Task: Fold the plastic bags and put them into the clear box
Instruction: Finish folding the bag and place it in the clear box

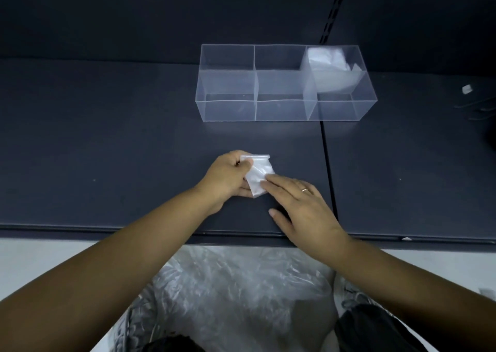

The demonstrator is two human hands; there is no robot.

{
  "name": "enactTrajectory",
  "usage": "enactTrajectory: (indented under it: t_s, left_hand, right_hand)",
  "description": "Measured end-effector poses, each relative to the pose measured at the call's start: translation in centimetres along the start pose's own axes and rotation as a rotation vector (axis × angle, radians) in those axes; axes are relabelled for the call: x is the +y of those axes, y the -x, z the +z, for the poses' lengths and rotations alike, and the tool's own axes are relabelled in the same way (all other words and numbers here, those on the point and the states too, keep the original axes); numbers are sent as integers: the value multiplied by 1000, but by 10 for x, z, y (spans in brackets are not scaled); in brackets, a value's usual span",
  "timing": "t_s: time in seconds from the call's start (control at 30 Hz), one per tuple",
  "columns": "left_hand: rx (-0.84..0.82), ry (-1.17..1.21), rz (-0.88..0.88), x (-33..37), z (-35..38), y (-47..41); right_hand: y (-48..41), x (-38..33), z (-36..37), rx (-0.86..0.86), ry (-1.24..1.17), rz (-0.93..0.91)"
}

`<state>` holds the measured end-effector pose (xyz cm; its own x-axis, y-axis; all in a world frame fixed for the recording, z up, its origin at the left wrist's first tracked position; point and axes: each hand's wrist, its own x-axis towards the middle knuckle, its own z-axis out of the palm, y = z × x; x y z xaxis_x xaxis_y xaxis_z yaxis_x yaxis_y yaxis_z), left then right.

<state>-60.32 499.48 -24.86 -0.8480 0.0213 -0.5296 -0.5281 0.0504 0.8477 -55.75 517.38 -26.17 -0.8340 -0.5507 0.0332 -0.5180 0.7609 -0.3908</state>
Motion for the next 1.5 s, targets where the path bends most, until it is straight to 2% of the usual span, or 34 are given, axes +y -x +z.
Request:
enactTrajectory:
  t_s: [0.1, 0.17, 0.27, 0.33, 0.37, 0.43, 0.53, 0.63, 0.8, 0.87, 0.93, 1.0, 1.1, 1.17, 1.27, 1.33, 1.4, 1.43, 1.5]
  left_hand:
    - [114, -44, 30, 0, 1, -1]
    - [229, -179, 130, -2, -2, -2]
    - [441, -676, 533, -8, -12, 2]
    - [392, -913, 827, -12, -14, 5]
    - [300, -1026, 876, -17, -13, 4]
    - [110, -1257, 732, -26, -10, 3]
    - [62, -1383, 528, -39, -13, 0]
    - [103, -1388, 479, -44, -7, 5]
    - [194, -1353, 401, -50, 4, 18]
    - [182, -1328, 395, -51, 3, 21]
    - [118, -1231, 383, -49, 0, 26]
    - [31, -932, 331, -37, -4, 29]
    - [-52, -309, 180, 0, -16, 27]
    - [-93, -89, 142, 20, -27, 19]
    - [-101, 88, 179, 44, -35, 7]
    - [-45, 123, 264, 57, -36, -2]
    - [72, 62, 408, 66, -38, -14]
    - [159, -40, 488, 69, -39, -20]
    - [322, -402, 638, 71, -38, -27]
  right_hand:
    - [5, 5, 3, 10, 63, -12]
    - [6, 5, 4, 16, 70, -14]
    - [5, 5, 4, 10, 53, -7]
    - [4, 4, 3, 4, 38, -5]
    - [3, 4, 2, 9, 24, -1]
    - [1, 3, 0, 56, -32, 54]
    - [-8, 1, -5, 180, -121, 315]
    - [-21, -3, -3, 138, -140, 498]
    - [-39, -17, -2, 93, -244, 562]
    - [-42, -16, -7, 90, -339, 569]
    - [-43, -14, -15, 91, -546, 591]
    - [-43, -12, -25, 75, -721, 543]
    - [-50, -8, -46, 12, -837, 380]
    - [-61, -5, -61, -18, -919, 321]
    - [-82, 2, -80, -52, -928, 391]
    - [-99, 8, -91, -68, -907, 468]
    - [-123, 20, -104, 33, -851, 514]
    - [-137, 28, -110, 120, -827, 536]
    - [-168, 47, -122, 288, -773, 583]
